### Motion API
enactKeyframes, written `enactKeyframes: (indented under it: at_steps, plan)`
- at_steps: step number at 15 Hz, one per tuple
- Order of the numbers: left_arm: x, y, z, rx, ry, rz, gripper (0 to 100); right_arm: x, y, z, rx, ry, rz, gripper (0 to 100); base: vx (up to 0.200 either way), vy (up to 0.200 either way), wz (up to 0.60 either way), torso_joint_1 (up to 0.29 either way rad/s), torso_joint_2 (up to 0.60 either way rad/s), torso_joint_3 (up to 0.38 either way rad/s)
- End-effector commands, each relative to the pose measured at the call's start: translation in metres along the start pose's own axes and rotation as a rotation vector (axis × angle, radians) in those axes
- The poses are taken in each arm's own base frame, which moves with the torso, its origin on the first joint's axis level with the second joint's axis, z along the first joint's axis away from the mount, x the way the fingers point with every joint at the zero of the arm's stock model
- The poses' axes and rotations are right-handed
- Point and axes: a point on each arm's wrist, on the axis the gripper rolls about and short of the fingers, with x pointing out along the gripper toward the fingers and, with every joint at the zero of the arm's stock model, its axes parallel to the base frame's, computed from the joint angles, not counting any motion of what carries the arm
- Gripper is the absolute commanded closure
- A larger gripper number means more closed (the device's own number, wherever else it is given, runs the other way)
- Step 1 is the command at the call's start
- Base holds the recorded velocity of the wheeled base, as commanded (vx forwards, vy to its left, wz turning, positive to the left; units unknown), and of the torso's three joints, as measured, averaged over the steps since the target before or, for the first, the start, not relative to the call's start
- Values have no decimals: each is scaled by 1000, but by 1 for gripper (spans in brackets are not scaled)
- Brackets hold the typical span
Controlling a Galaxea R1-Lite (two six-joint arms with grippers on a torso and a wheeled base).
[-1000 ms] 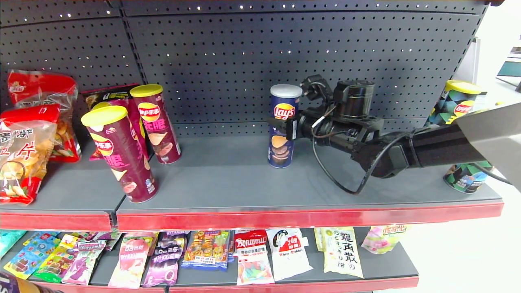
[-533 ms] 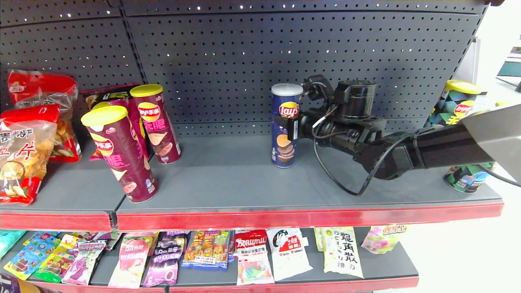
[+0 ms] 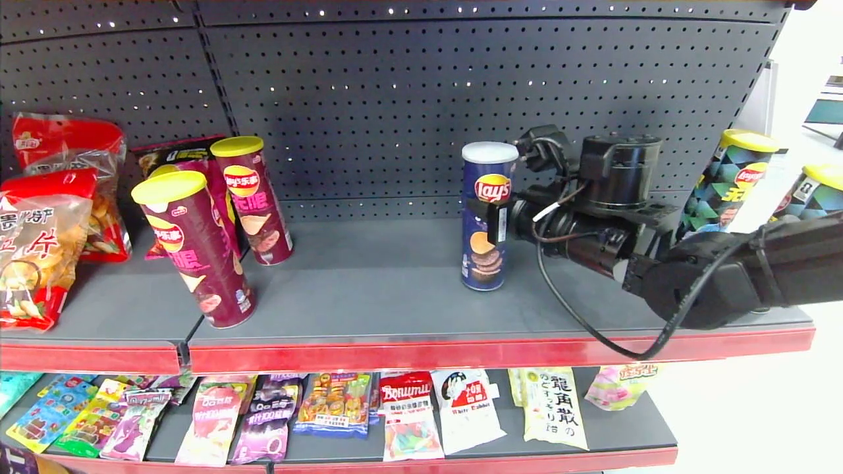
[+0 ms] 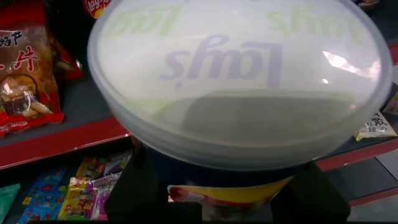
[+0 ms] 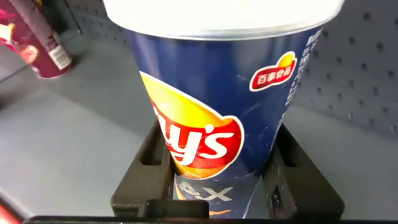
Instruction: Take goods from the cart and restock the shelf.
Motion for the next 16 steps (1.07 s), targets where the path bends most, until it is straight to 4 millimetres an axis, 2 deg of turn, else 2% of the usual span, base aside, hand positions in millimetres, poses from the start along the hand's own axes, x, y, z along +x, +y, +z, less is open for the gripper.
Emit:
enactKeyframes:
  at_steps: [1, 6, 10, 12, 16]
  plan:
    - [1, 0, 0, 0, 4, -2, 100, -20, 0, 2, 16, -46, -20, 100, 0, 0, 0, 0, 0, 0]
    - [1, -1, -3, 0, 13, -3, 100, -35, 2, 0, 20, -64, -60, 100, 0, 0, 0, 0, 0, 0]
    - [2, -1, -3, -2, 14, -5, 100, -47, 15, -7, 21, -37, -54, 100, 0, 0, 0, 0, 0, 0]
    - [2, -1, -3, -1, 16, -5, 100, -48, 23, -13, 18, -19, -60, 100, 0, 0, 0, 0, 0, 0]
    - [2, -1, -5, -2, 17, -5, 100, -47, 24, -18, 17, 0, -65, 100, 0, 0, 0, 0, 0, 0]
